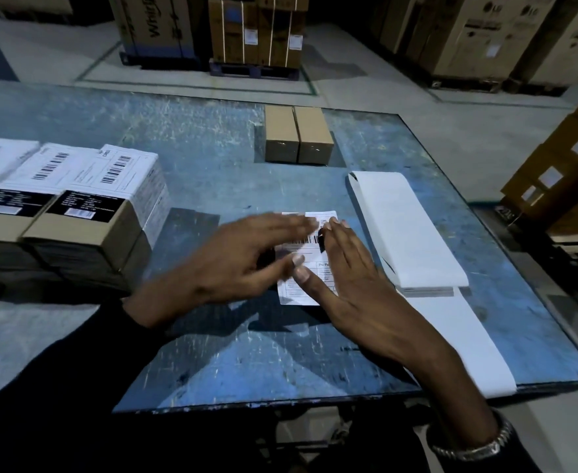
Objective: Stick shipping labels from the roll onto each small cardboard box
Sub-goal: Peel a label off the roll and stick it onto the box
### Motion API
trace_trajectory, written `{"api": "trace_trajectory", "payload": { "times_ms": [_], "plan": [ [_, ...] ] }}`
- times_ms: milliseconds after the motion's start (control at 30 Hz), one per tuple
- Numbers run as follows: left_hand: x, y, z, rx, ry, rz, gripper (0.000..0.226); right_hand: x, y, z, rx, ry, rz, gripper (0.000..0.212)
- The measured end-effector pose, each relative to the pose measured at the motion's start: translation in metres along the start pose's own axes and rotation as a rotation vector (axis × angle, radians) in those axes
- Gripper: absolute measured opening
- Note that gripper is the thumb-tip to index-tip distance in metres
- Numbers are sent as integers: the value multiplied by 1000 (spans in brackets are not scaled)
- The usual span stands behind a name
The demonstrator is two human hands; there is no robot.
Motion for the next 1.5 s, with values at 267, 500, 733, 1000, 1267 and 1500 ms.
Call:
{"api": "trace_trajectory", "payload": {
  "times_ms": [267,500,733,1000,1267,1500],
  "plan": [
    [39,-21,-3,-144,37,166,40,-3,2,3,43,-48,-7,107],
    [42,-17,20,-68,122,141,42,-5,4,7,31,-79,10,114],
    [37,-24,-7,-50,-71,230,53,-5,5,6,74,-80,14,108],
    [37,-10,16,-31,35,144,48,-7,6,8,63,-79,8,116],
    [37,-23,5,-98,-35,252,49,-7,5,9,87,-78,-12,117],
    [35,-27,-2,-9,-46,301,42,-7,0,2,169,-40,-22,122]
  ]
}}
Point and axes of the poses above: each hand's wrist, its own x-axis away from the middle knuckle, its own y-axis out of the palm, z = x × y, the point moved 8 cm from there along -x, towards the middle knuckle, and after that the axes turned 3 degrees about z, right-handed, at the moved point
